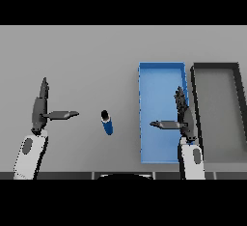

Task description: Pick up the blue pipe and place it into the blue bin.

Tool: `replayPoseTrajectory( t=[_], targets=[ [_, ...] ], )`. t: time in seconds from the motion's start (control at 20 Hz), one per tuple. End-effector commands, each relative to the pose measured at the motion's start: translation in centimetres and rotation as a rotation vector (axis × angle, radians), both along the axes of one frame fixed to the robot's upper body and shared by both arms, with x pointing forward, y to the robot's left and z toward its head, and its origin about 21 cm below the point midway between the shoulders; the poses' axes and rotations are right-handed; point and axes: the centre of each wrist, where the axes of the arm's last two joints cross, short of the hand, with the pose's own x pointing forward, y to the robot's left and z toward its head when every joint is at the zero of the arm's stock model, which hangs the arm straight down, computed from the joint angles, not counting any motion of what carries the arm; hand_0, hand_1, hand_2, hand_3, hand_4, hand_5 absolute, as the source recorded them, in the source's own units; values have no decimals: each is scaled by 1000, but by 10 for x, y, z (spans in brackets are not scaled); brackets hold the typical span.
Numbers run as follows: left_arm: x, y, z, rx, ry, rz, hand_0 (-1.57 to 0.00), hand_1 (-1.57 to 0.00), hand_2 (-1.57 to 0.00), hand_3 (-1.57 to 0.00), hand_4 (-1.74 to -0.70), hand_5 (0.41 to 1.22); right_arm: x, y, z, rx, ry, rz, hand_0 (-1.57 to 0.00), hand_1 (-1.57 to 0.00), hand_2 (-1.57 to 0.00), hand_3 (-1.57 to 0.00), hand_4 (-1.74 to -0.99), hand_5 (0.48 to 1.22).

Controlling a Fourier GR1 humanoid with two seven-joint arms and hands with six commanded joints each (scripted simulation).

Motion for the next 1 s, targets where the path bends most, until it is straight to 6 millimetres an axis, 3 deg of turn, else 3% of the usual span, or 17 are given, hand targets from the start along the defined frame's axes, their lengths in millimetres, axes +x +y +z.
replayPoseTrajectory(
  t=[0.0, 0.25, 0.35, 0.5, 0.8, 0.95],
  targets=[
    [0, 0, 0, 0, -5, 0, 1, 1, 1, 1, -966, 593, 0, 0, 0, 0, -1, -1, 1, 1, 1, 1, -1205, 629],
    [-2, 2, -1, -3, -2, 5, 1, 1, 1, 1, -966, 593, -3, 3, -1, 5, -6, 1, 1, 1, 1, 1, -1205, 629],
    [-12, 26, -3, 122, 3, -195, 1, 1, 1, 1, -963, 592, -20, -15, 8, -220, -135, 55, 1, 1, 1, 1, -1201, 628],
    [-20, 43, -8, 166, 13, -284, 1, 1, 1, 1, -959, 592, -31, -16, 15, -302, -152, 90, 1, 1, 1, 1, -1193, 622],
    [-32, 43, 3, 151, 17, -448, 1, 1, 1, 1, -989, 573, -30, -19, 15, -338, -119, 98, 1, 1, 1, 1, -1181, 619],
    [-38, 29, 4, 161, 66, -568, 1, 1, 1, 1, -1048, 535, -30, -16, 15, -323, -130, 115, 1, 1, 1, 1, -1176, 615]
  ],
)
